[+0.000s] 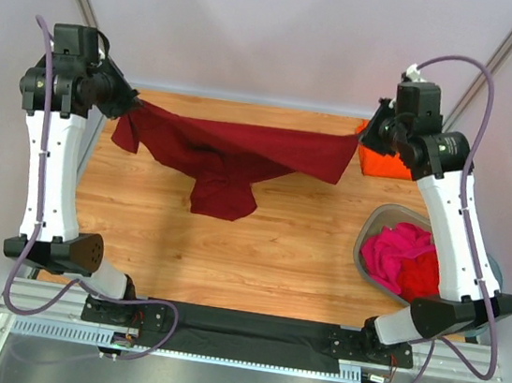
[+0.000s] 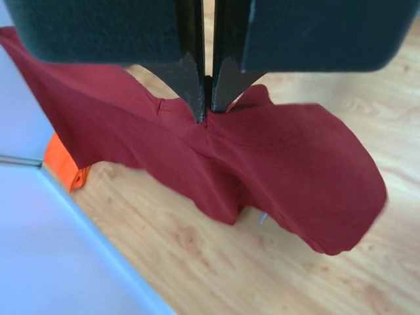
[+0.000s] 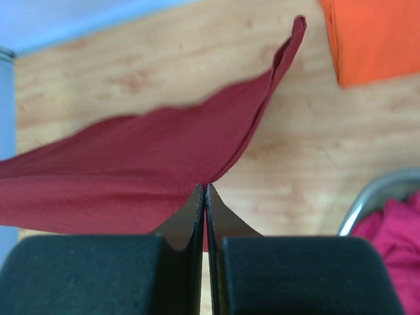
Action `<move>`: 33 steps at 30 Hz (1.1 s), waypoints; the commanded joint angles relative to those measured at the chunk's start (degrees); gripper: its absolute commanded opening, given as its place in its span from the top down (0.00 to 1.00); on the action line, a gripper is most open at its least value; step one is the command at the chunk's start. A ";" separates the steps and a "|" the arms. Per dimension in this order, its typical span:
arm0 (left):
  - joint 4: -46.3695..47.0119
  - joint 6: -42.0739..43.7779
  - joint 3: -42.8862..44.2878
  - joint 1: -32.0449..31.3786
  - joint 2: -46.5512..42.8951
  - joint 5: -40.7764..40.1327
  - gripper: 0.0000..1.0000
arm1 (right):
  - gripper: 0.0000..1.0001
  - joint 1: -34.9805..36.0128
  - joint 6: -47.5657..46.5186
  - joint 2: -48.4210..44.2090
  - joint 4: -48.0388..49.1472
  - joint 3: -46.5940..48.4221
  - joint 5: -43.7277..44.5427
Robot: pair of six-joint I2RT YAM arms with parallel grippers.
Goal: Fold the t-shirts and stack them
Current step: Flatten the tshirt out
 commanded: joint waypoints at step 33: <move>7.05 3.78 -69.85 -12.43 -18.94 4.22 0.46 | 1.00 9.61 5.81 -11.94 7.27 -48.69 0.03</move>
